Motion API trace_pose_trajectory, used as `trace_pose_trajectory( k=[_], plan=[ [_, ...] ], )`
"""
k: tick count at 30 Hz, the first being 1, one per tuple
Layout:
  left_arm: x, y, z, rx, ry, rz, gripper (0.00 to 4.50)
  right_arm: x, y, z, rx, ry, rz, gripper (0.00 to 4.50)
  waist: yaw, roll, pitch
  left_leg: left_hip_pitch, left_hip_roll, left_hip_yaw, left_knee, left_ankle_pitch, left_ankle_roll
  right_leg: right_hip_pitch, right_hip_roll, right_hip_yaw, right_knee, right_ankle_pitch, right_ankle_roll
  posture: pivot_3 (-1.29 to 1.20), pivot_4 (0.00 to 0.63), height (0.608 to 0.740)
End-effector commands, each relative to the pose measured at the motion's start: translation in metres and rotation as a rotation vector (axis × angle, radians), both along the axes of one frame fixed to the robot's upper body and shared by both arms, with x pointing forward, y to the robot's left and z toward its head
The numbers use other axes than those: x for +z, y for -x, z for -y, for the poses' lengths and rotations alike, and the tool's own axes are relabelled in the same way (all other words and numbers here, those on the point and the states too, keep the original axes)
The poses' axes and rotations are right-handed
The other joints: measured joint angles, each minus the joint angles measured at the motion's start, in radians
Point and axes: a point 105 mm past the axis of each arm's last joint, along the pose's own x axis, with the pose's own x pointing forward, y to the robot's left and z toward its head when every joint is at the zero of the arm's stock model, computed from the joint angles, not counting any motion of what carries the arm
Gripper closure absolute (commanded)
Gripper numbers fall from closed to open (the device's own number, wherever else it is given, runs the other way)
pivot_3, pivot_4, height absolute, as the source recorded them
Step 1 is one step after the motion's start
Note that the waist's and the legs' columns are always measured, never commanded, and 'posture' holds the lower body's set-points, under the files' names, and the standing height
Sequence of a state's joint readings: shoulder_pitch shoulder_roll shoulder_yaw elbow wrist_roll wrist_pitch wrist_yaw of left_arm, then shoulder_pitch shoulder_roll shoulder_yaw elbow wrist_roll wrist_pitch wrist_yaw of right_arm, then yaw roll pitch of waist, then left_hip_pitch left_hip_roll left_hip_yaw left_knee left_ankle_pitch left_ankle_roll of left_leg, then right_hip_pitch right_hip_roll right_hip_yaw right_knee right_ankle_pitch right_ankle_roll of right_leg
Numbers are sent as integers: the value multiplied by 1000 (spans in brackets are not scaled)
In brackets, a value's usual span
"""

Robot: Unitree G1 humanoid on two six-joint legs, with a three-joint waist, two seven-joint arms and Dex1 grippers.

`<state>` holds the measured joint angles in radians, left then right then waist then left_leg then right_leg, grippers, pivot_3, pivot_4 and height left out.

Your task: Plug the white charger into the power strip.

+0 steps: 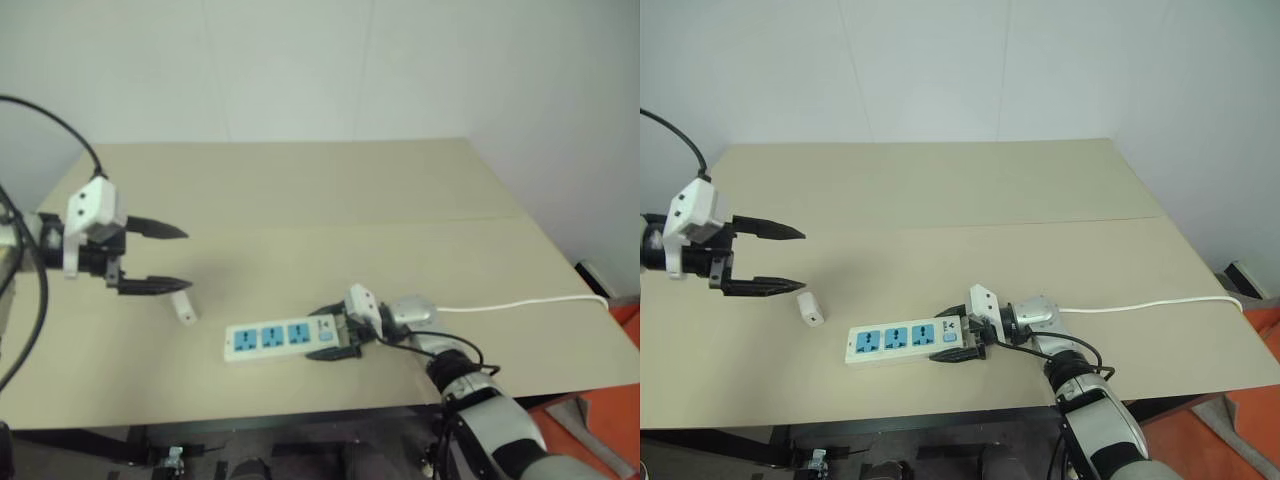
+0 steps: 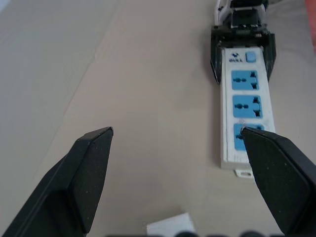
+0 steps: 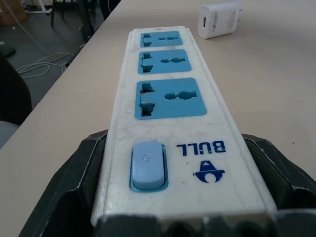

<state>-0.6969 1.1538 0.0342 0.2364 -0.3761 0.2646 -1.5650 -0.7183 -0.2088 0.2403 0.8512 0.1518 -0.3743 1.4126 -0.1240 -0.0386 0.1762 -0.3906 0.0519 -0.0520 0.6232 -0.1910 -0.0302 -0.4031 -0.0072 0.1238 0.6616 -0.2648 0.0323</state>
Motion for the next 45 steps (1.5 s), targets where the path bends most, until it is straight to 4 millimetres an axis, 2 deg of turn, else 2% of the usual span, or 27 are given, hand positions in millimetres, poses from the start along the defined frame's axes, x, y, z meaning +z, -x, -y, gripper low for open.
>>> trace_pose_trajectory(
  k=[1, 6, 10, 16, 21, 25, 38, 45],
  plan=[
    [10, -5, -7, -12, -111, 9, 0, 0, -7, 3, -54, -1, 15, 1065, 0, 0, 0, 0, 0, 0, 0, 0, 0, 0, 0, 0, 1, 0, 0, 0, 150, 740],
    [8, -16, -9, -160, -367, 128, 0, 0, -11, 7, -74, 6, 17, 1065, 4, 0, 0, 1, 0, 0, 2, 0, 0, 1, 0, 1, 1, 0, 0, 0, 150, 740],
    [10, -25, 5, -330, -532, 207, 0, 0, -10, 11, -69, 14, 6, 1065, 16, 0, 0, 0, -1, -1, 3, 0, 0, 1, 0, 1, 2, 0, 0, 0, 150, 740],
    [-11, -36, 22, -602, -820, 218, 0, -1, -8, 19, -65, 39, -8, 1065, 30, 1, 1, -1, -1, 0, 3, 0, 0, 0, 0, 2, 1, -1, 2, 0, 150, 740],
    [-34, -41, 21, -809, -1024, 198, 0, 0, -8, 23, -80, 45, -14, 1065, 34, 2, 1, -4, -2, 0, 4, 0, 0, -1, 0, 2, 1, -1, 2, 0, 150, 740],
    [-46, -42, 30, -885, -1030, 186, 0, 1, -9, 25, -92, 44, -16, 1065, 39, 1, 1, -6, -2, 0, 5, 0, 0, -2, -1, 1, 1, -1, 2, 0, 150, 740],
    [-68, -41, 25, -1028, -1140, 145, 0, 2, -7, 26, -102, 37, -21, 1065, 55, 2, 1, -7, -2, -1, 7, 0, 1, -3, -1, 1, 1, -1, 3, 0, 150, 740],
    [-79, -42, 28, -1061, -1143, 147, 0, 2, -7, 28, -111, 36, -22, 1065, 54, 2, 1, -7, -2, -1, 7, 0, 1, -3, -1, 1, 1, -1, 3, 0, 150, 740]
  ],
)
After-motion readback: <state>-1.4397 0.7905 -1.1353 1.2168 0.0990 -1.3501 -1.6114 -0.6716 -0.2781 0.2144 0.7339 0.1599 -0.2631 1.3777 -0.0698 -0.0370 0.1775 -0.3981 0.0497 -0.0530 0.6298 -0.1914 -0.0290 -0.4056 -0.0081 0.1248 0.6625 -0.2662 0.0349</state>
